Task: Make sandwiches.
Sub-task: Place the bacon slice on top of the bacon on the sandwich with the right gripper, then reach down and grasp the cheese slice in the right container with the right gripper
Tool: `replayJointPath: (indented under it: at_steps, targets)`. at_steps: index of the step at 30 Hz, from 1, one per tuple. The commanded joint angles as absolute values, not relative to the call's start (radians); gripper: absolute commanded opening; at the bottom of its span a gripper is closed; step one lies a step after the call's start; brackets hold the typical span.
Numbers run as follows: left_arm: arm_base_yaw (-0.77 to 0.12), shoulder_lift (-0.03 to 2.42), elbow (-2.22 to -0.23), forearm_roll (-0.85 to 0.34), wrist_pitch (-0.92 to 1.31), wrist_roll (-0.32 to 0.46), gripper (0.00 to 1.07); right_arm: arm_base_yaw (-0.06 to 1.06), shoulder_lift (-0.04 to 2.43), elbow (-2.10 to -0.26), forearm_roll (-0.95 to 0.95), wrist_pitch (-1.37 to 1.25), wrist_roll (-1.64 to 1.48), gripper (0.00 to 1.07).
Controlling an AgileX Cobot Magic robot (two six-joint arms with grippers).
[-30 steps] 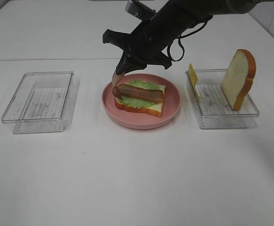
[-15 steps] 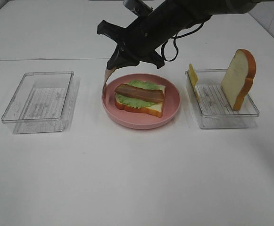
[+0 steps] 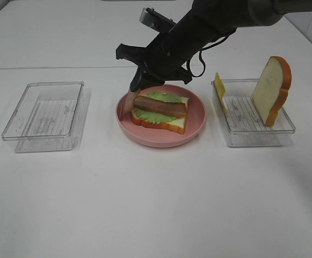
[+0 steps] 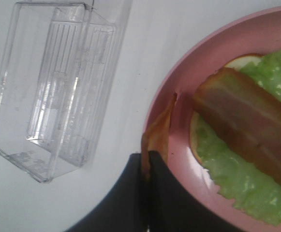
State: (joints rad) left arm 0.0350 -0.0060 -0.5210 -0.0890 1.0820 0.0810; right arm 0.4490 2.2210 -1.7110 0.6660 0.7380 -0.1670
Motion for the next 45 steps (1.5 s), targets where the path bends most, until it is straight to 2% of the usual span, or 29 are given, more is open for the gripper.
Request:
replayJointPath:
  at_steps: [1, 7, 21, 23, 24, 25, 26, 28, 29, 30, 32, 45]
  targets:
    - [0.036, -0.024, -0.517, -0.087, 1.077, 0.078, 0.98, 0.429, 2.218, -1.715, 0.528, 0.730, -0.114, 0.00]
    - [0.036, -0.024, -0.517, -0.087, 1.077, 0.078, 0.98, 0.404, 2.215, -1.715, 0.337, 0.742, 0.000, 0.00]
    - [0.036, -0.024, -0.517, -0.083, 1.076, 0.078, 0.98, 0.401, 2.215, -1.715, 0.265, 0.767, 0.028, 0.00]
    - [0.036, -0.024, -0.517, -0.083, 1.076, 0.078, 0.98, 0.401, 2.215, -1.715, 0.245, 0.765, 0.028, 0.10]
    - [0.036, -0.024, -0.517, -0.083, 1.076, 0.078, 0.98, 0.401, 2.215, -1.715, 0.245, 0.765, 0.028, 0.10]
    - [0.036, -0.024, -0.517, -0.083, 1.076, 0.078, 0.98, 0.401, 2.215, -1.715, 0.241, 0.766, 0.033, 0.28]
    - [0.036, -0.024, -0.517, -0.083, 1.076, 0.078, 0.98, 0.401, 2.215, -1.715, 0.241, 0.766, 0.033, 0.28]
    - [0.036, -0.024, -0.517, -0.083, 1.076, 0.078, 0.98, 0.401, 2.215, -1.715, 0.240, 0.795, 0.041, 0.86]
    - [0.036, -0.024, -0.517, -0.083, 1.076, 0.078, 0.98, 0.401, 2.215, -1.715, 0.240, 0.795, 0.041, 0.86]
    - [0.036, -0.024, -0.517, -0.083, 1.076, 0.078, 0.98, 0.401, 2.215, -1.715, 0.240, 0.807, 0.038, 0.94]
    - [0.036, -0.024, -0.517, -0.083, 1.076, 0.078, 0.98, 0.401, 2.213, -1.715, 0.240, 0.824, 0.035, 0.99]
    - [0.036, -0.024, -0.517, -0.081, 1.076, 0.078, 0.98, 0.401, 2.122, -1.760, 0.218, 0.929, 0.068, 0.99]
